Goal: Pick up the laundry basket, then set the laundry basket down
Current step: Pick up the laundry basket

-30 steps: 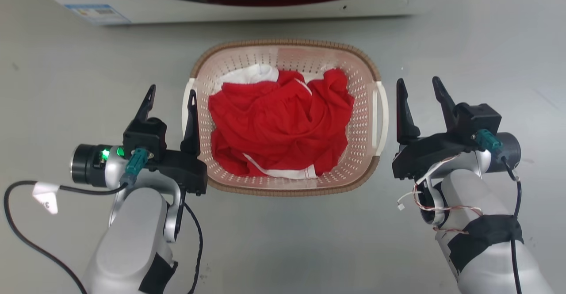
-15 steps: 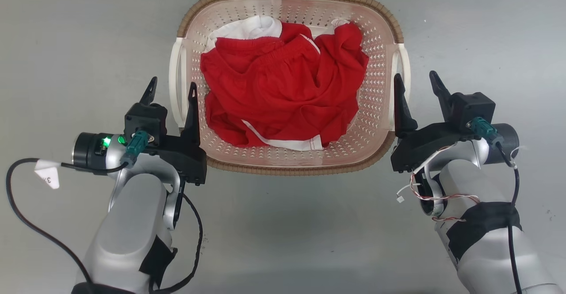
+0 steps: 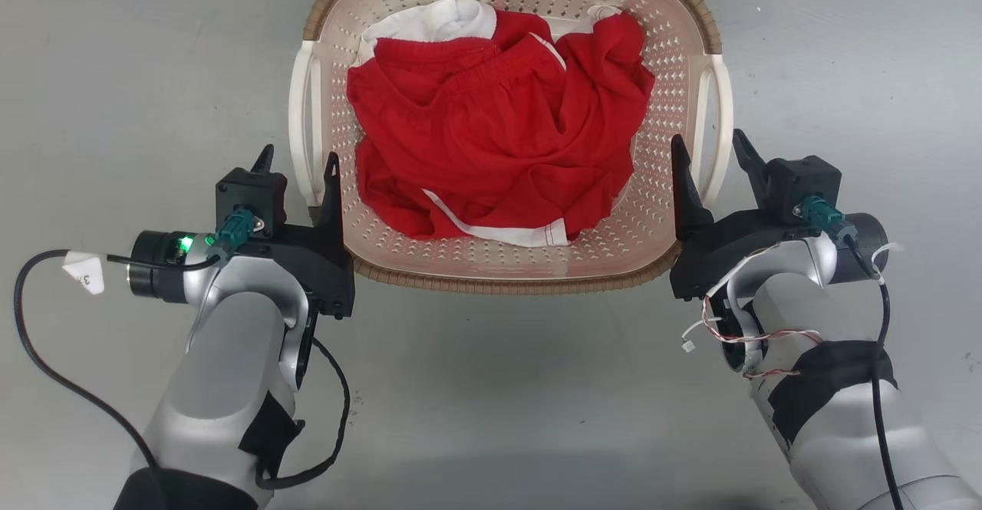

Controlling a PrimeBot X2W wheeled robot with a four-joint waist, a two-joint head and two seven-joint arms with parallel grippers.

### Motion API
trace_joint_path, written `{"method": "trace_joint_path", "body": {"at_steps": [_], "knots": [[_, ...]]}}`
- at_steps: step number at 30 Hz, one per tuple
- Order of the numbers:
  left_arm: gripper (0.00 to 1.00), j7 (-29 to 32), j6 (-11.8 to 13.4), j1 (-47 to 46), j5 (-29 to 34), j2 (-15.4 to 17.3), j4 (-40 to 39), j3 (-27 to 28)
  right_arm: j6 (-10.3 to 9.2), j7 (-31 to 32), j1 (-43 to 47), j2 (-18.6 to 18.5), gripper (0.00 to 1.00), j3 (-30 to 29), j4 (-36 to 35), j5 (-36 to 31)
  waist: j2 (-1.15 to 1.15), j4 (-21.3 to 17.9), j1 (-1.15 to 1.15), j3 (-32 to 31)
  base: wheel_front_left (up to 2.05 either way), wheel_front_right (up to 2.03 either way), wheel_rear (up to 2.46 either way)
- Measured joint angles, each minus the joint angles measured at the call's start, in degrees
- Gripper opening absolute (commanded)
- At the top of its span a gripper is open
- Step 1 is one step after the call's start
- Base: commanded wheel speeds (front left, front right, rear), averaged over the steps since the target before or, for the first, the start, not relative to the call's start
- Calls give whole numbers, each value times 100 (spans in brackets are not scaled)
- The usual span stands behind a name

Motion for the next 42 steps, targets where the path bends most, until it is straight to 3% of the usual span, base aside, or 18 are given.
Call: {"method": "trace_joint_path", "body": {"at_steps": [25, 31, 32, 33, 34, 35, 36, 37, 39, 41, 42], "knots": [[100, 182, -170, -698, -119, -54, 883, -146, -122, 411, -485, -9, 100, 932, 489, 736, -1, 119, -1, 109, 0, 0, 0], [98, 200, -244, -870, -212, -51, 943, -358, -145, 513, -621, -31, 88, 1134, 530, 925, -1, 105, -1, 143, 0, 0, 0], [95, 201, -244, -875, -275, -54, 943, -404, -148, 519, -631, -35, 87, 1173, 528, 951, -1, 96, -1, 147, 0, 0, 0], [82, 204, -244, -875, -314, -54, 944, -456, -152, 543, -643, -36, 82, 1210, 527, 966, -1, 86, -1, 152, 0, 0, 0], [62, 204, -244, -875, -314, -54, 944, -456, -152, 543, -643, -36, 73, 1210, 527, 966, -1, 86, -1, 152, 0, 0, 0], [48, 225, -244, -875, -345, -53, 946, -508, -152, 564, -658, -42, 64, 1250, 526, 994, -1, 75, 0, 156, 0, 0, 0], [39, 249, -244, -875, -375, -53, 948, -553, -152, 579, -675, -44, 64, 1294, 526, 1024, -1, 64, 0, 159, 0, 0, 0], [30, 249, -243, -875, -402, -54, 951, -588, -154, 599, -694, -43, 45, 1330, 525, 1054, -1, 53, 0, 163, 0, 0, 0], [0, 250, -241, -880, -447, 1, 961, -625, -200, 619, -707, -64, 28, 1379, 531, 1102, -1, 31, 0, 168, 0, 0, 0], [0, 250, -234, -884, -524, 22, 967, -665, -201, 649, -709, -93, 2, 1424, 549, 1152, -1, 14, -1, 170, 0, 0, 0], [0, 250, -234, -889, -586, 20, 970, -684, -216, 650, -715, -89, 0, 1438, 559, 1184, -1, 6, 0, 169, 0, 0, 0]]}}
